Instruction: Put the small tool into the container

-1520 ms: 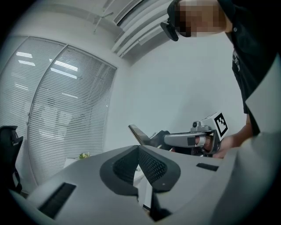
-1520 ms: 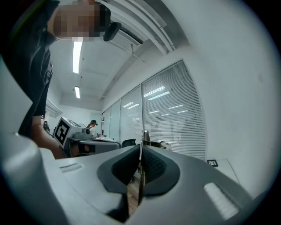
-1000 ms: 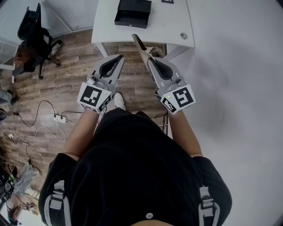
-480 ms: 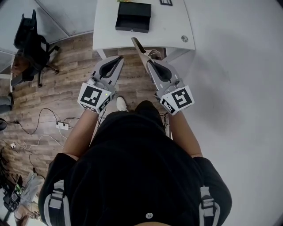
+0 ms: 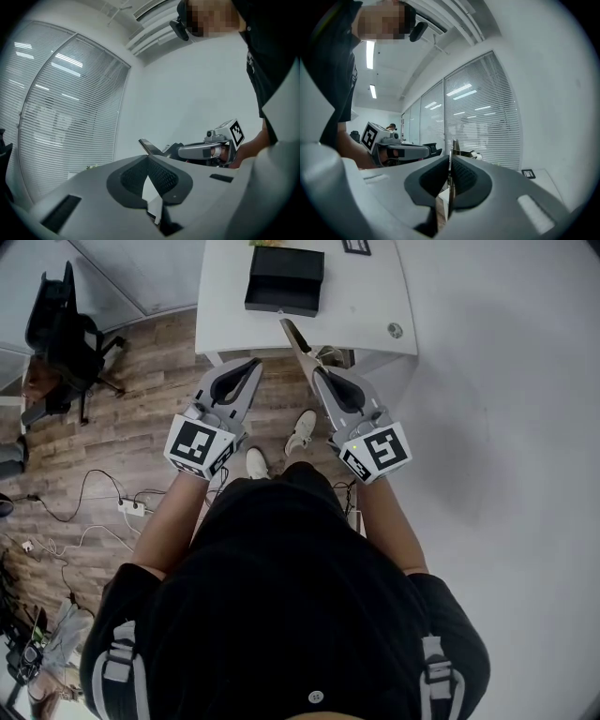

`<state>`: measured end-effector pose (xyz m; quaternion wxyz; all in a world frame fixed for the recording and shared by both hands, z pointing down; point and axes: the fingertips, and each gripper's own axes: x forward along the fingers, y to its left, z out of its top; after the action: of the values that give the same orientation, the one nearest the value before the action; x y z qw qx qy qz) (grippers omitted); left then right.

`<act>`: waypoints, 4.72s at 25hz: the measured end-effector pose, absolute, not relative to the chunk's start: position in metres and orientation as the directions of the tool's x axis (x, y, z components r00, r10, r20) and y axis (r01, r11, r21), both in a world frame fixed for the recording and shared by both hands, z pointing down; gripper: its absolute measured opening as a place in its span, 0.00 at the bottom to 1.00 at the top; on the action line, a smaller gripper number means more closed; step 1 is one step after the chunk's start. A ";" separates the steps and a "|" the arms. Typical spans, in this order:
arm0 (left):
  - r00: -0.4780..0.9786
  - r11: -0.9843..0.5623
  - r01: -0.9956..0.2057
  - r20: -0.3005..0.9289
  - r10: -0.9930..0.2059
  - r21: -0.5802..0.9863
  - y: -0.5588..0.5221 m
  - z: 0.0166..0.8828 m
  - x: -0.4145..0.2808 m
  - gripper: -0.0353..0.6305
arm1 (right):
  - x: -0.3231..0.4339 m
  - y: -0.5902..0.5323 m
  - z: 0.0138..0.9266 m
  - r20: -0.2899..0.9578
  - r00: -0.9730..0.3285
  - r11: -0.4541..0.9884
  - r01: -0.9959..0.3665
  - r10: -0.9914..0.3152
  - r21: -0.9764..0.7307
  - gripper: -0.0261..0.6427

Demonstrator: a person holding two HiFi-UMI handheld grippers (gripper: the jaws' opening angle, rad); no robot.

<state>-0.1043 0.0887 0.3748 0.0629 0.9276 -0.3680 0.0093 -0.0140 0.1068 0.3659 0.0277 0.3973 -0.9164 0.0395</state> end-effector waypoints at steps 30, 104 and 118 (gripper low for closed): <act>0.543 -0.539 -0.840 0.138 -0.828 0.071 -0.096 0.391 -0.013 0.06 | 0.085 -0.109 0.405 0.140 -0.830 0.825 -0.555 -0.540 -0.112 0.07; 0.631 -0.616 -0.776 0.165 -0.758 0.137 -0.251 0.526 -0.103 0.06 | -0.047 -0.209 0.720 0.818 -0.575 0.849 -0.445 -0.028 -0.284 0.08; 0.651 -0.637 -0.759 0.161 -0.742 0.136 -0.250 0.522 -0.102 0.06 | -0.045 -0.211 0.735 0.846 -0.533 0.845 -0.461 -0.019 -0.271 0.08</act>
<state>-0.1020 -0.2504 0.5225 0.0958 0.9035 -0.4152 0.0452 -0.0450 -0.2112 0.7345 0.4616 0.1427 -0.8422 0.2393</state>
